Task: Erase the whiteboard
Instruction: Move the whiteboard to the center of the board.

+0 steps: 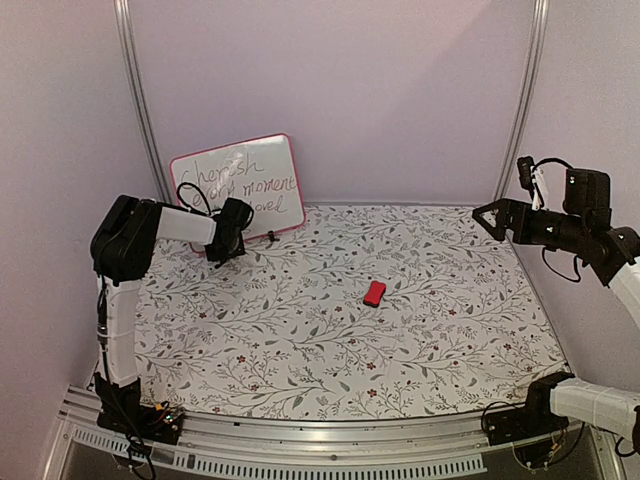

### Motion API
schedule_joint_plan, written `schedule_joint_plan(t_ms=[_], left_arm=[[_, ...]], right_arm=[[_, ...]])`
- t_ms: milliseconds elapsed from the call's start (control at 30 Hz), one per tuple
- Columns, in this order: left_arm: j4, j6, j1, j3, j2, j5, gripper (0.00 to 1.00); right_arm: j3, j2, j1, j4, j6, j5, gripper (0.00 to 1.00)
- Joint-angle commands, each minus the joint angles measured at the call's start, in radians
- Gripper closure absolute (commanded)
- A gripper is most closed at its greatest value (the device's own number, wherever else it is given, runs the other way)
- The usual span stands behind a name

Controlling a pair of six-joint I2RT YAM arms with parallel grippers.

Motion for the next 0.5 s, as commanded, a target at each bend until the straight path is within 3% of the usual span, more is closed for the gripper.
schedule_joint_plan(t_ms=[0,467], left_arm=[[0.042,0.028,-0.015,-0.036,0.0,-0.009,1.0],[0.104,0.01,-0.075,-0.141,-0.075,0.049,1.0]], right_arm=[[-0.015,0.0,-0.007,0.021,0.005,-0.011,0.01],[-0.028,-0.006,-0.006,0.029,0.008,-0.016,0.01]])
